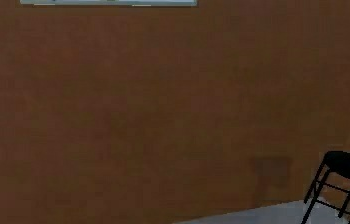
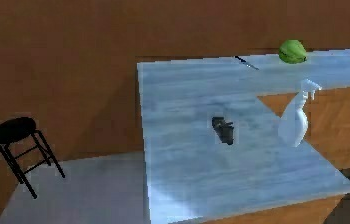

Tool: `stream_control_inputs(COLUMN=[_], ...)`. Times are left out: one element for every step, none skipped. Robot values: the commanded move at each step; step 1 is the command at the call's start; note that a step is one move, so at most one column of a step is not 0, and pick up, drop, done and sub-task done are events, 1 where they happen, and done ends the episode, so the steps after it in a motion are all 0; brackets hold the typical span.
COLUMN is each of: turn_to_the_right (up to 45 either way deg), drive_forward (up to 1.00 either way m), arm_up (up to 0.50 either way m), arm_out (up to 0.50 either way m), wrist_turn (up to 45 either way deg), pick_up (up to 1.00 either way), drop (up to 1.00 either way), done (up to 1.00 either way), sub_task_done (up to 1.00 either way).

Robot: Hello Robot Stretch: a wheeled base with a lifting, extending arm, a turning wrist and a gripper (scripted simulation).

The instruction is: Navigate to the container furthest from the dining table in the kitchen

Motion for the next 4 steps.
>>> stream_control_inputs(turn_to_the_right=[45.0,45.0,36.0,0.0], drive_forward=[0.00,0.00,0.00,0.00], arm_up=[0.00,0.00,0.00,0.00], arm_out=[0.00,0.00,0.00,0.00], wrist_turn=[0.0,0.0,0.0,0.0], pick_up=[0.00,0.00,0.00,0.00], drop=[0.00,0.00,0.00,0.00], done=[0.00,0.00,0.00,1.00], sub_task_done=[0.00,0.00,0.00,0.00])
